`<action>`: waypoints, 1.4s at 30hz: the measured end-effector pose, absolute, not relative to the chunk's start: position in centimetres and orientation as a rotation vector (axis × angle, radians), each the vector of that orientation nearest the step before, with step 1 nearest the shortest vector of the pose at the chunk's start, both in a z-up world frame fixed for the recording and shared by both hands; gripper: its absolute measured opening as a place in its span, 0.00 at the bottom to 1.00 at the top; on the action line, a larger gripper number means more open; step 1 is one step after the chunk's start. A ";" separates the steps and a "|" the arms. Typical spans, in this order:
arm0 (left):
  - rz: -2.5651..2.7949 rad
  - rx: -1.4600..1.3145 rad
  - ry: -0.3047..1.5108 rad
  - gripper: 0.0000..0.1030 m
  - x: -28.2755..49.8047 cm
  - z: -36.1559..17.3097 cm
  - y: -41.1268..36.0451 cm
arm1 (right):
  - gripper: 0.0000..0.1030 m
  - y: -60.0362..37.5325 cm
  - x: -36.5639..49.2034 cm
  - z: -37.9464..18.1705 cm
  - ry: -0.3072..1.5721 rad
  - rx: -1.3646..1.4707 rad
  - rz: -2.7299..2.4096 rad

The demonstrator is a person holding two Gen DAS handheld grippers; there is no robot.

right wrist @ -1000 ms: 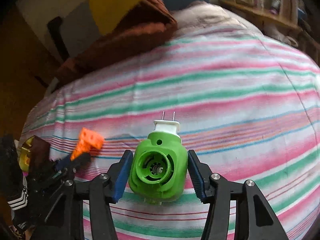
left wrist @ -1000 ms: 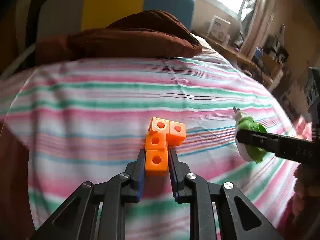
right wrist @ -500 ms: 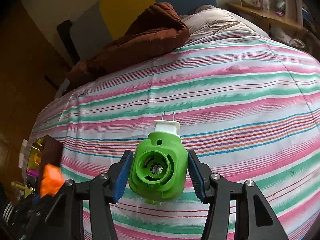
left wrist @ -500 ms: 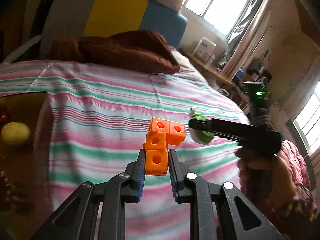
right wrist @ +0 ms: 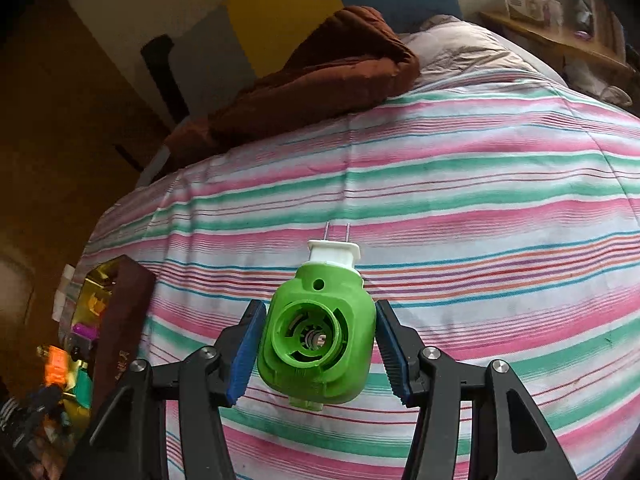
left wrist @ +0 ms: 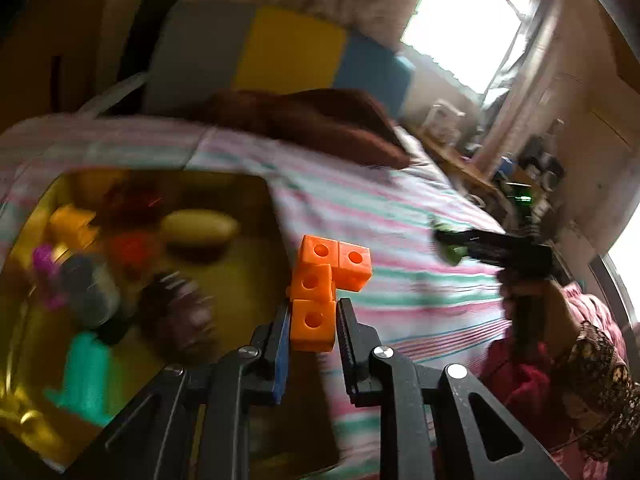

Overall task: Organize rigid objects
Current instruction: 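Carry the orange cubes into the gold tray and open the left tool, then carry the green piece with the right tool into the gold tray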

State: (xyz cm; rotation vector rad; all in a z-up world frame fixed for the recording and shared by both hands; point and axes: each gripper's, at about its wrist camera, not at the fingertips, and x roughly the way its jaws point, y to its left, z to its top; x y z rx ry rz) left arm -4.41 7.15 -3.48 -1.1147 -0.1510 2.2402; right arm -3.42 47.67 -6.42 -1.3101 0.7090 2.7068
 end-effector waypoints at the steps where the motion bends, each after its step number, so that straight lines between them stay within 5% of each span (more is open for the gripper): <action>1: 2.252 -1.142 -0.168 0.20 -4.7 -4.0 6.0 | 0.54 47.5 -3.4 -6.3 0.715 -1.303 2.721; 24: 2.230 -1.282 -0.071 0.20 -3.7 -8.4 1.4 | 0.54 40.4 -2.7 -3.8 0.601 -1.295 2.902; 31: 2.297 -1.224 -0.060 0.36 -2.8 -7.3 2.1 | 0.54 32.0 -3.3 -2.4 0.601 -1.378 3.023; 42: 2.415 -1.215 -0.087 0.38 -2.2 -6.3 0.4 | 0.54 19.4 -6.7 -1.0 0.241 -1.502 3.118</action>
